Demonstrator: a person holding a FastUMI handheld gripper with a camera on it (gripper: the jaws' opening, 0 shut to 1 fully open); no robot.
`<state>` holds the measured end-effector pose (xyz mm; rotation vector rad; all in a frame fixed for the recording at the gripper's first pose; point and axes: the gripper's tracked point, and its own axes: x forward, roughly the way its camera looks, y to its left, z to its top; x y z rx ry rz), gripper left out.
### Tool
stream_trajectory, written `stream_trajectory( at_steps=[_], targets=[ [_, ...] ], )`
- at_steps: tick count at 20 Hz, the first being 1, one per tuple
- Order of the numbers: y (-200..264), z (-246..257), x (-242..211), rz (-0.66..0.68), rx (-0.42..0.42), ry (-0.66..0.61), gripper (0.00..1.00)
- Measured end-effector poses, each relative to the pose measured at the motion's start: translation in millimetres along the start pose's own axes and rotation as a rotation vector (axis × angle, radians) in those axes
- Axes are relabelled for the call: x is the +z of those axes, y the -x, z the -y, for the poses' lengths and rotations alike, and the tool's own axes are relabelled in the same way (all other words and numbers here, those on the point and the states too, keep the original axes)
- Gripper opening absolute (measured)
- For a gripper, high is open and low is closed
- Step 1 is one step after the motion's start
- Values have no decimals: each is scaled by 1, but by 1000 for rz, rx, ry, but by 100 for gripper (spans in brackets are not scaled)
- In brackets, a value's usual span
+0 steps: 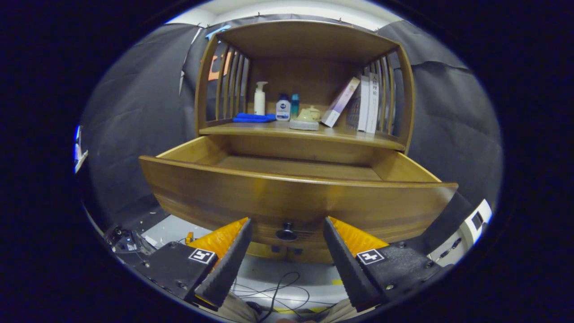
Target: Pull open the drawer, take out the items inside it, and place them on the countertop above the cabinet.
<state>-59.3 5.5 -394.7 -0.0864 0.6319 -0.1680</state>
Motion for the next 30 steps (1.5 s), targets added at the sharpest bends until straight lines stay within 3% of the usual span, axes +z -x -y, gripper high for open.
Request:
stream_trajectory(
  at_steps=[6,15,30],
  targets=[
    [-11,2,-4,-10,-62,-59,100],
    [-21,1,6,-6,-53,-81,100],
    [-79,-7,51,24,-58,-83,100]
  ],
)
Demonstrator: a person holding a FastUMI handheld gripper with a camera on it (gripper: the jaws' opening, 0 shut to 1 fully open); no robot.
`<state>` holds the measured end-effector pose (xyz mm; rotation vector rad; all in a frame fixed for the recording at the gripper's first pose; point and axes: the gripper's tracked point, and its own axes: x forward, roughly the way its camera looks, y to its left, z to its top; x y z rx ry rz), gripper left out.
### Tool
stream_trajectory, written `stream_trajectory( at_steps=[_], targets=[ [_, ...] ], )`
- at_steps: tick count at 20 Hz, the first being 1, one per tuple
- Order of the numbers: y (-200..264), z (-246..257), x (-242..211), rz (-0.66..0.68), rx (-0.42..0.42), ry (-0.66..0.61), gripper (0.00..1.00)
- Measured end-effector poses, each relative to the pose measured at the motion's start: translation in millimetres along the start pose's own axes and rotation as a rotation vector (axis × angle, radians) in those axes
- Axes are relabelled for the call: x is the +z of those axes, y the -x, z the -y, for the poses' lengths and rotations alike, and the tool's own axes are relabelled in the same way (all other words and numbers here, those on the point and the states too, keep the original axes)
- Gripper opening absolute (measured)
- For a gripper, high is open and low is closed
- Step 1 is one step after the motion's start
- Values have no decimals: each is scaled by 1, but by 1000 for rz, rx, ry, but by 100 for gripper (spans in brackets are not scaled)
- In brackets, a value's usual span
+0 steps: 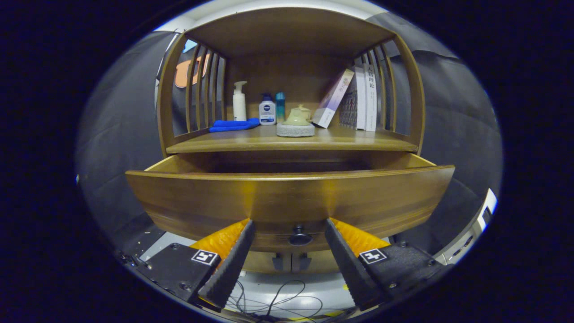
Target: Pull open the drawer, take out the items inside it, and place them on the countertop above the cabinet.
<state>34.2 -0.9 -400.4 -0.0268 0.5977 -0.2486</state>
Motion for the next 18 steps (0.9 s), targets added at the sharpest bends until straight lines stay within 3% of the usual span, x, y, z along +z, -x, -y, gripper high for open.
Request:
stream_trajectory(
  at_steps=[18],
  targets=[
    [-74,1,25,12,-17,97,100]
  ],
)
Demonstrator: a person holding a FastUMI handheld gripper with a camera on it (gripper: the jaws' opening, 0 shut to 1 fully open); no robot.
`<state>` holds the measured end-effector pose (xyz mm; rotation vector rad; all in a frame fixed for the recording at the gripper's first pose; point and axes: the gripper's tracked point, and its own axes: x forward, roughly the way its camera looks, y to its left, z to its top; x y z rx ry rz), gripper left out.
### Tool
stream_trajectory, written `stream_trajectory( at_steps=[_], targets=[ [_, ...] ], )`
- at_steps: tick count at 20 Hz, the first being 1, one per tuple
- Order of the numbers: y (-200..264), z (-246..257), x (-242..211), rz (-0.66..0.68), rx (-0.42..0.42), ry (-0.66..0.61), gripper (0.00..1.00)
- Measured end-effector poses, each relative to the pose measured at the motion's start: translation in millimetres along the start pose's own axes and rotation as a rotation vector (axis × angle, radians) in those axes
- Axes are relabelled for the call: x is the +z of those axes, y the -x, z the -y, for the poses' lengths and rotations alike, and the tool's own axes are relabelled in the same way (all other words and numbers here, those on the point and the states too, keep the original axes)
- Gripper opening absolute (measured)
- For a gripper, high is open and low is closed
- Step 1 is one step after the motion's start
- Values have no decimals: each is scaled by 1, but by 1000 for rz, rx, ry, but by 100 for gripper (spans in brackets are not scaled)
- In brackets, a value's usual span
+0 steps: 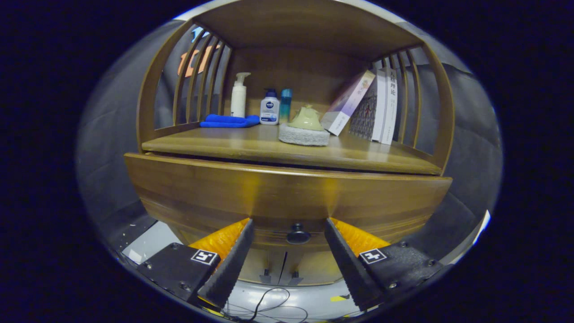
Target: Pull open the drawer, take out the items inside it, and place them on the countertop above the cabinet.
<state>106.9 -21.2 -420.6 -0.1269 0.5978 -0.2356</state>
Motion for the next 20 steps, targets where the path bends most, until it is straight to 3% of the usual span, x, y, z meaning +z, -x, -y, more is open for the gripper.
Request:
stream_trajectory(
  at_steps=[10,12,15,20],
  targets=[
    [-16,0,4,-25,-25,46,100],
    [-12,-3,8,-29,14,35,100],
    [9,1,32,21,51,33,100],
    [89,9,86,113,103,46,100]
  ],
)
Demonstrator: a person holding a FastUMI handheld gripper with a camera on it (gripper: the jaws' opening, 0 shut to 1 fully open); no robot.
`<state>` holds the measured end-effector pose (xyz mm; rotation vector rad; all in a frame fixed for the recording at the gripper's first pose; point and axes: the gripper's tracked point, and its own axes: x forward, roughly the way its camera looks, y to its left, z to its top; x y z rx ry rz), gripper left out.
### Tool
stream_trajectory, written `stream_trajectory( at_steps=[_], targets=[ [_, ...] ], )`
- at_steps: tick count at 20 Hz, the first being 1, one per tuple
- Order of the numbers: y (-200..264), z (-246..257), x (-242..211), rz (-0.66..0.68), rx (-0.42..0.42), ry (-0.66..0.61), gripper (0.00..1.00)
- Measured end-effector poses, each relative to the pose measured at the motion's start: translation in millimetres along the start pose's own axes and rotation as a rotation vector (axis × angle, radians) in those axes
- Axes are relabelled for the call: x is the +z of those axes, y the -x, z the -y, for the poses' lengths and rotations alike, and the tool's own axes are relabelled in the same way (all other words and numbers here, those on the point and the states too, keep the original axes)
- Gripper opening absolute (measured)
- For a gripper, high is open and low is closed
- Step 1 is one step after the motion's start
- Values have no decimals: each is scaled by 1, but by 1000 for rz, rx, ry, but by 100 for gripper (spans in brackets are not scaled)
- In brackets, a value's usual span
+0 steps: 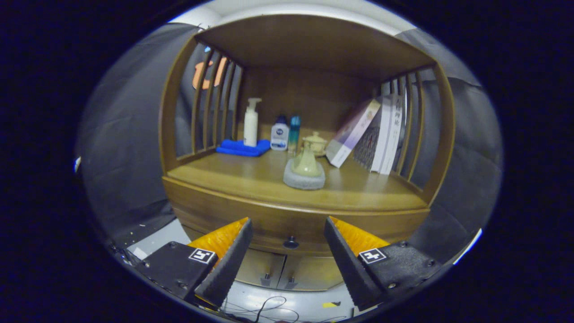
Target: Pull open the drawer, take out the items inside it, and place them on the countertop above the cabinet.
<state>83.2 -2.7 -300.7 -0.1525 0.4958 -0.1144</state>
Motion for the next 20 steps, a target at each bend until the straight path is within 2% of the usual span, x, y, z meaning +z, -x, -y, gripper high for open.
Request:
stream_trajectory(
  at_steps=[9,12,16,20],
  targets=[
    [150,18,121,229,95,14,100],
    [182,30,155,290,119,-22,100],
    [219,43,195,383,121,31,100],
    [248,42,223,448,168,13,100]
  ],
)
